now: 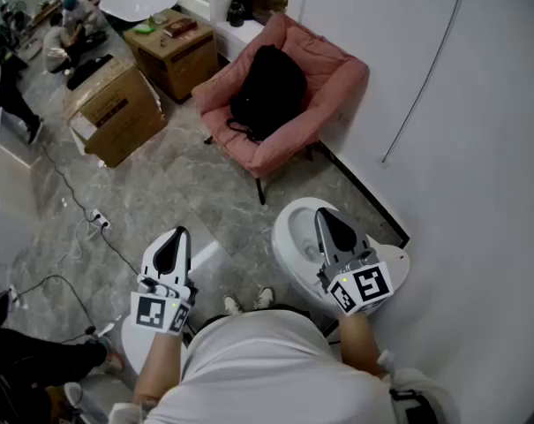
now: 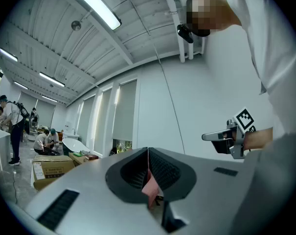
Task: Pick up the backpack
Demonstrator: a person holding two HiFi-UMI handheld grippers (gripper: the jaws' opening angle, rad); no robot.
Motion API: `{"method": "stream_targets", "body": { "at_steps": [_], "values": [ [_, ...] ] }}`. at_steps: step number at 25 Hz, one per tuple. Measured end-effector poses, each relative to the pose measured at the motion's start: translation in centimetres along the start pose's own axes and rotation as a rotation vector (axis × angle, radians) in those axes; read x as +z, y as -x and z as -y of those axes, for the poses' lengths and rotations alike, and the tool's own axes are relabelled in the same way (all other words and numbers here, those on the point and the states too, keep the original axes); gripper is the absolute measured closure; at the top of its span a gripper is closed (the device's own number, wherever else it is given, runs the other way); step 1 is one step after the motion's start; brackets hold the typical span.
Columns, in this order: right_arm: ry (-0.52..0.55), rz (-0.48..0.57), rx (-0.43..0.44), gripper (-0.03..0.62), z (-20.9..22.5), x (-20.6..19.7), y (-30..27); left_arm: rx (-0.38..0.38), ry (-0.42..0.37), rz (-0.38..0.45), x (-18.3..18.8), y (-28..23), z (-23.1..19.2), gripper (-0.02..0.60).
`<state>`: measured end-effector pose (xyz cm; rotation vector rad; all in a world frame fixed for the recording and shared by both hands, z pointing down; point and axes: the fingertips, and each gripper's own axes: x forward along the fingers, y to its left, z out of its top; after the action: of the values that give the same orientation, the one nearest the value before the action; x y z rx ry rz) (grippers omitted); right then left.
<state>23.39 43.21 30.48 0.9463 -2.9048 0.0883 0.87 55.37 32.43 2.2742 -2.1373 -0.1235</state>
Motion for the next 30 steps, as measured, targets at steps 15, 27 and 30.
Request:
{"method": "stream_targets", "body": {
  "at_steps": [15,27,30],
  "values": [
    [-0.072,0.016,0.033,0.574,3.0,-0.7,-0.7,0.018,0.006,-0.030,-0.8,-2.4,1.1,0.560],
    [-0.112,-0.030,-0.018,0.574,7.1,-4.4,-5.8,-0.037,0.035,-0.079,-4.7,-10.6,-2.2,0.560],
    [-0.121,-0.047,-0.064,0.574,8.2,-4.7,-9.6,-0.082,0.070,-0.091,-6.4,-15.2,-4.9,0.560]
  ]
}}
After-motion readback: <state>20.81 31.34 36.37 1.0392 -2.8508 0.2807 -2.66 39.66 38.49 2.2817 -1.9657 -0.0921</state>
